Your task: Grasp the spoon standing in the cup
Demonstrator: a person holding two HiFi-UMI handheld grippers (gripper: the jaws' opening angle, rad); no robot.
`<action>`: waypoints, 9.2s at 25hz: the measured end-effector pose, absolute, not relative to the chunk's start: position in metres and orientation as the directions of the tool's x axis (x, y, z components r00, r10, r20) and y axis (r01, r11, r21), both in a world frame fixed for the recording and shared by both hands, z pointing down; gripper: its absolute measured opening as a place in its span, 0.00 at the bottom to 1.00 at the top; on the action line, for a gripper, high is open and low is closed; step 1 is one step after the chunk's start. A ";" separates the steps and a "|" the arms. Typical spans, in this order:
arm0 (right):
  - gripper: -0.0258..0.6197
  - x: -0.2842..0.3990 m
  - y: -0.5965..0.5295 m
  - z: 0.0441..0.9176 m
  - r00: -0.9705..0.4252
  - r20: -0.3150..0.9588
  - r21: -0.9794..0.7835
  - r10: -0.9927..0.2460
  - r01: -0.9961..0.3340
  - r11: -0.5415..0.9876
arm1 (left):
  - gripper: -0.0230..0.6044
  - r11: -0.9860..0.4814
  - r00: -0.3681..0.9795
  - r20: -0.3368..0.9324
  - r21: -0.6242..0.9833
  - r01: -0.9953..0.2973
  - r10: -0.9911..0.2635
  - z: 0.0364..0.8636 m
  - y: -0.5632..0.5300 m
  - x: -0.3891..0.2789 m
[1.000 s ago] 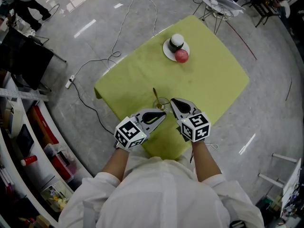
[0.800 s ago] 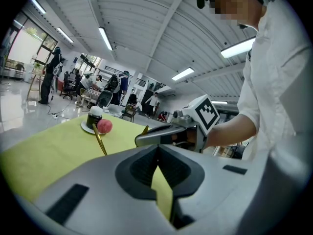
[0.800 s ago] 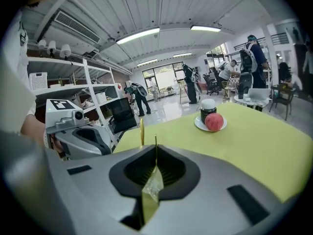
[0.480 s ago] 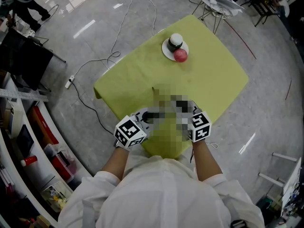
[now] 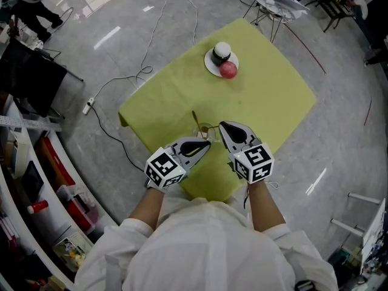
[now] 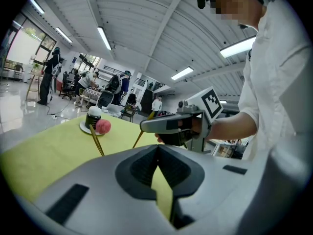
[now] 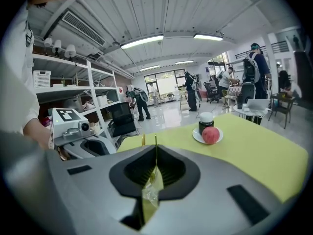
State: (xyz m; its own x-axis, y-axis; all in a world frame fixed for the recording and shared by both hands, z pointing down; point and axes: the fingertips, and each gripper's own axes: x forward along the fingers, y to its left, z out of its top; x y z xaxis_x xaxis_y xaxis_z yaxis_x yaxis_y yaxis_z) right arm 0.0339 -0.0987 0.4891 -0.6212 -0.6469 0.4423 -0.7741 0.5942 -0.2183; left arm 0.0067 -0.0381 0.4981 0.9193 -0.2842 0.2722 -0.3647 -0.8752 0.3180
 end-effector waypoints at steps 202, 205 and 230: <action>0.08 -0.026 -0.119 0.530 -0.679 0.604 -0.153 -0.417 -0.612 0.775 | 0.04 -0.852 0.902 0.274 0.323 -0.412 -0.332 0.501 -0.039 -0.005; 0.07 -0.022 -0.118 0.528 -0.680 0.593 -0.153 -0.430 -0.620 0.769 | 0.04 -0.856 0.904 0.274 0.320 -0.407 -0.328 0.501 -0.038 -0.005; 0.05 0.021 -0.110 0.446 -0.708 0.404 -0.161 -0.579 -0.678 0.717 | 0.04 -0.882 0.918 0.278 0.300 -0.363 -0.283 0.498 -0.031 0.012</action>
